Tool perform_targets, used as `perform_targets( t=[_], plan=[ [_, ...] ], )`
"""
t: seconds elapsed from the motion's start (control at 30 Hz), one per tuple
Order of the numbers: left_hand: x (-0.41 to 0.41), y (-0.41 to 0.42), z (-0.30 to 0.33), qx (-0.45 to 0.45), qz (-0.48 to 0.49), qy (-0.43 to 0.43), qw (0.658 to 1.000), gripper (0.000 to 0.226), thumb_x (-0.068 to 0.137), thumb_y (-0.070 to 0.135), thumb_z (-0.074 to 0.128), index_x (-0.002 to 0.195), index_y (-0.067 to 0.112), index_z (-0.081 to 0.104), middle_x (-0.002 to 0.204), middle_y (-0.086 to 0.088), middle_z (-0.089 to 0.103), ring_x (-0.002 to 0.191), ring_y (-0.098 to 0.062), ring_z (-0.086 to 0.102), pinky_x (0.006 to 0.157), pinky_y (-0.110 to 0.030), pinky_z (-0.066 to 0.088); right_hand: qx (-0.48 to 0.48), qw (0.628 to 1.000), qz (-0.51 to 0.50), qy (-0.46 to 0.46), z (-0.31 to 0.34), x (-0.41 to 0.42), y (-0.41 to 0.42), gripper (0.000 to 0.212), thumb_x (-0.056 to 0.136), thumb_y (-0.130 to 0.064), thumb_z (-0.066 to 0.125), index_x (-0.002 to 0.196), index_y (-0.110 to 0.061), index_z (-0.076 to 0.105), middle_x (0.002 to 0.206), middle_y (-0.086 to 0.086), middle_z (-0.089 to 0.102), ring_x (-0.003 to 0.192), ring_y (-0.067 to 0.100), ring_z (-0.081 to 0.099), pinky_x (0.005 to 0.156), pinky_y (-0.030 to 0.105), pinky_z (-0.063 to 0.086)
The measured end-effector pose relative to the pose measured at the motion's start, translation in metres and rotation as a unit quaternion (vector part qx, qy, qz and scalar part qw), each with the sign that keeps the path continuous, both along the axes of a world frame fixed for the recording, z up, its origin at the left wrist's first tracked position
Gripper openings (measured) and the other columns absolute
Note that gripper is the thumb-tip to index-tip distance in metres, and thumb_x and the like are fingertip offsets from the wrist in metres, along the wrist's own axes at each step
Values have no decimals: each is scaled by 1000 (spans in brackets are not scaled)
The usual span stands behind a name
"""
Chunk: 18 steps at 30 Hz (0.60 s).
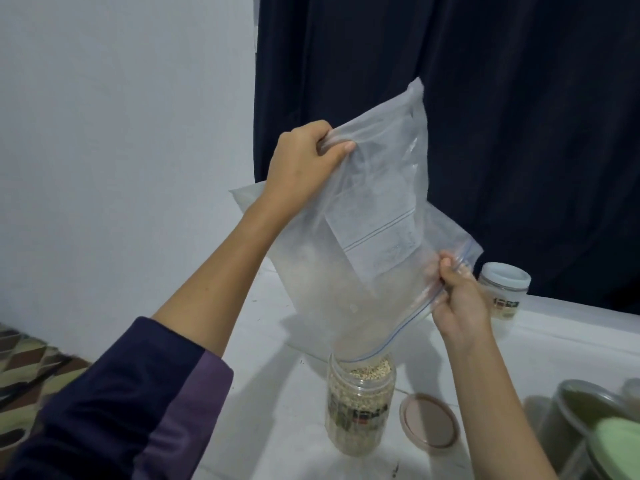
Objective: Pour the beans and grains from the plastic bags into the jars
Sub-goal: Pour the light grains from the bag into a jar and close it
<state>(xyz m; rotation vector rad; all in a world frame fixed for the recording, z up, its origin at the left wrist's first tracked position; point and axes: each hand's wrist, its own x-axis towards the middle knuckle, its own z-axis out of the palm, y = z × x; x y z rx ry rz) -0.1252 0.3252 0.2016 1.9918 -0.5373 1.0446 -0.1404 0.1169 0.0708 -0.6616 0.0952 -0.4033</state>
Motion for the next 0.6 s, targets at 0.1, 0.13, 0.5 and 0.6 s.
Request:
perform_targets(
  t=[0.1,0.13,0.5,0.6],
  plan=[
    [1,0,-1,0,8,-2,1000,42,88,29,64,57,25,35,57,12,40,53,-3,36,53,-15,30,7,1000,-21,-4,1,1,-3,20,96,2,48,87,-10,62,59,-10,68,57,0,65,64,13,53],
    [1,1,-1,-1,11,-5,1000,43,87,28,64,57,26,34,57,12,39,53,-3,35,52,-15,29,1,1000,-19,-4,2,1,-4,20,96,1,48,88,-10,62,59,-10,68,57,0,65,64,13,54],
    [9,15,0,-18,33,0,999,39,87,31,64,60,21,37,58,11,37,53,-3,34,53,-16,29,3,1000,0,28,14,2,1,17,96,1,50,88,-8,62,76,0,68,57,4,68,56,16,53],
    [12,26,0,-42,41,16,998,41,87,30,63,58,22,35,57,10,36,53,-4,32,52,-17,27,-18,999,-5,35,29,4,4,14,94,1,53,89,-6,63,80,3,67,63,7,68,64,17,55]
  ],
)
